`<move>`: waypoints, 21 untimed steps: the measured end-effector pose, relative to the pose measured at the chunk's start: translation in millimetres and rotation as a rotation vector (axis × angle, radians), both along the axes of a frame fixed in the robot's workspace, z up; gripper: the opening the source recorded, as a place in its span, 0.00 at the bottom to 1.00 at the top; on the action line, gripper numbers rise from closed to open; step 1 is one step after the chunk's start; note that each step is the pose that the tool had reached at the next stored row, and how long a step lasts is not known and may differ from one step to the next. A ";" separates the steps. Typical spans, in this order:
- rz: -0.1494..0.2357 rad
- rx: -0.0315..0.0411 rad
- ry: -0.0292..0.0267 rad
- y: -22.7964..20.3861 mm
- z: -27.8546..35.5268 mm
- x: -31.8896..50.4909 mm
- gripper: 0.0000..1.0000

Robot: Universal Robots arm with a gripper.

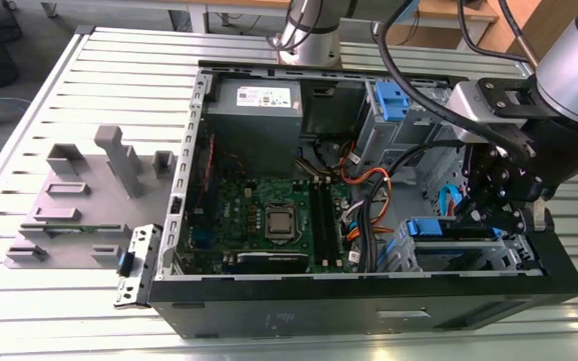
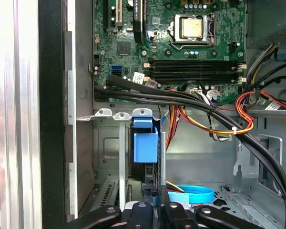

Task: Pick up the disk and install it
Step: 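Insert the first disk wire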

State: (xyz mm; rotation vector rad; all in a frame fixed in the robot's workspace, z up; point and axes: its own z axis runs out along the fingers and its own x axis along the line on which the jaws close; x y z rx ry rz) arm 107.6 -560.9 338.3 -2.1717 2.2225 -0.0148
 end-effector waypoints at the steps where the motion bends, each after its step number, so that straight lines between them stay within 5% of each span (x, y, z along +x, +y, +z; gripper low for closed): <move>1: 0.000 -0.0001 0.0000 0.0 0.0 0.0 0.16; 21: 0.000 0.0000 0.0000 1.0 -0.6 0.1 0.16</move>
